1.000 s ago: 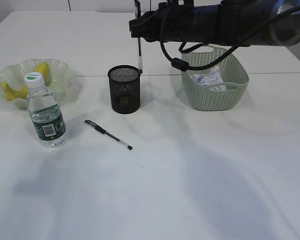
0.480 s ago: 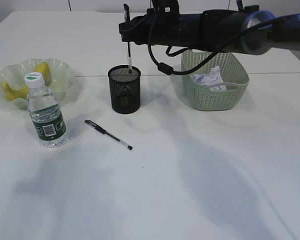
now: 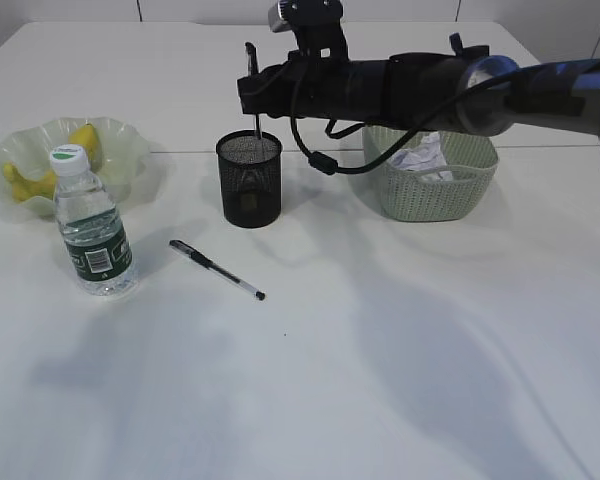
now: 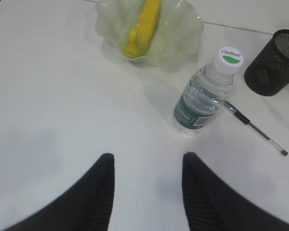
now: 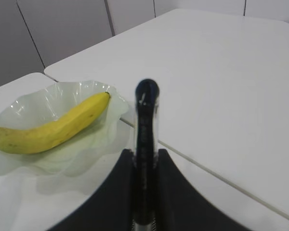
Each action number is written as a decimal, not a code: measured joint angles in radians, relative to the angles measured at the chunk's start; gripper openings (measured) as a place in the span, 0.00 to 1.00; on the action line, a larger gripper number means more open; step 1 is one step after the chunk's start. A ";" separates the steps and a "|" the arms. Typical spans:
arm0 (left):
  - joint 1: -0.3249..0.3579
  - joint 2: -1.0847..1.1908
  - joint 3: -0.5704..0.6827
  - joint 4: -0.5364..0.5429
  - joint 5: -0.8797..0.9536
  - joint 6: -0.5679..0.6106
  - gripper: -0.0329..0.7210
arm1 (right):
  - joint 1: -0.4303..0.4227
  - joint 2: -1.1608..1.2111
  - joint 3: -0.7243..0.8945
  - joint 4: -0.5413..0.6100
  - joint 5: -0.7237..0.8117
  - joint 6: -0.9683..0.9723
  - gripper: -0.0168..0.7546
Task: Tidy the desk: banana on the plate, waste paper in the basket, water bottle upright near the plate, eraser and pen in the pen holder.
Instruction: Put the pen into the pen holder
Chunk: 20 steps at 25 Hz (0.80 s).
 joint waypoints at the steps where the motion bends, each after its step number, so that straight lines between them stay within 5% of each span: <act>1: 0.000 0.000 0.000 0.000 -0.002 0.000 0.48 | 0.000 0.005 0.000 0.000 0.000 0.000 0.09; 8: 0.000 0.000 0.000 0.000 -0.004 0.000 0.48 | 0.000 0.014 -0.002 0.000 -0.005 -0.021 0.12; 15: 0.000 0.000 0.000 0.000 -0.004 0.000 0.48 | 0.000 0.014 -0.002 0.000 -0.006 -0.023 0.32; 20: 0.000 0.000 0.000 0.000 -0.004 0.000 0.48 | 0.000 0.014 -0.002 0.000 -0.006 -0.025 0.36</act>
